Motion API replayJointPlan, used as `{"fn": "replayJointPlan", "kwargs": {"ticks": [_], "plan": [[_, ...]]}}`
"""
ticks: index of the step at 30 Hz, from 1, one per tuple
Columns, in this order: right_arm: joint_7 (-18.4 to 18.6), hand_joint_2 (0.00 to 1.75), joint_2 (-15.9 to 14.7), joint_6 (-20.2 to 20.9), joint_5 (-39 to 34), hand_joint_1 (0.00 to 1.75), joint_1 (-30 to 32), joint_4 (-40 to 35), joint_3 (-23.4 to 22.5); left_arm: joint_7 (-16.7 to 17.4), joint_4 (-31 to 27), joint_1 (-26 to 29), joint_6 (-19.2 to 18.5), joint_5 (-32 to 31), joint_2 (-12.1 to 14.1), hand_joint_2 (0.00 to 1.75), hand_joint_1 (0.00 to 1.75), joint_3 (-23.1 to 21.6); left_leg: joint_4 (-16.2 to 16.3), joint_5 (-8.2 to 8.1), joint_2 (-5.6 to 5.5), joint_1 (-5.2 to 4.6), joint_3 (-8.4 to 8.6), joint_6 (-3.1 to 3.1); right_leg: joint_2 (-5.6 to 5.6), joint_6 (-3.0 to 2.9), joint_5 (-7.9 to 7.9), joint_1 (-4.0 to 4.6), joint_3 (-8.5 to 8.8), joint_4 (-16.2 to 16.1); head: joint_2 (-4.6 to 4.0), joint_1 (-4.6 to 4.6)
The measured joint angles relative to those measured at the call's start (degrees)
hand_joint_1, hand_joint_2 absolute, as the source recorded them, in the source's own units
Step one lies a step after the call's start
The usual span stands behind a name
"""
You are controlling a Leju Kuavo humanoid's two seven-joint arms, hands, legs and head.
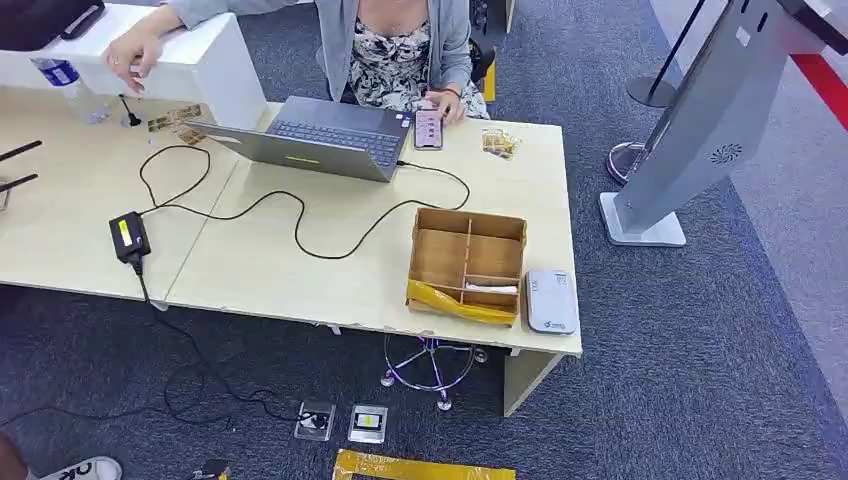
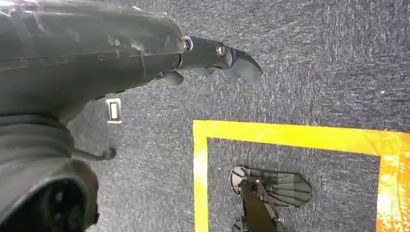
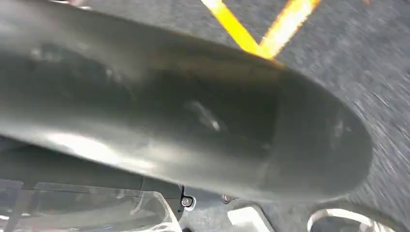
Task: Pass the card to the sensor for recognition and then transmit it.
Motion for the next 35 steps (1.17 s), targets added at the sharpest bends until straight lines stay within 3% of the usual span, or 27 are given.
{"fn": "replayJointPlan", "kwargs": {"ticks": [6,22,35], "plan": [[-0.83,0.00,0.11,4.73,-0.07,0.00,0.00,0.00,-0.24,1.49,0.00,-0.05,-0.02,0.26,0.02,0.00,0.00,-0.02,0.00,0.00,0.00,-0.01,0.00,0.00,0.00,0.00,0.00,-0.01,0.00,0.00,0.00,0.02],[-4.06,0.00,0.00,5.51,1.81,0.00,0.01,0.00,-0.22,2.60,0.00,-0.18,1.73,0.20,-0.15,0.00,0.00,-0.07,0.00,0.00,0.00,-0.01,0.01,0.00,0.00,0.00,0.00,-0.01,0.00,0.00,0.00,0.02],[-2.95,0.00,-0.57,6.78,3.80,0.00,0.02,0.02,-0.15,3.04,0.00,-0.23,2.75,-0.44,-0.59,0.00,0.00,-0.22,0.00,0.00,0.00,-0.01,0.01,0.00,0.00,0.00,0.00,-0.01,0.00,0.00,0.00,0.00]]}}
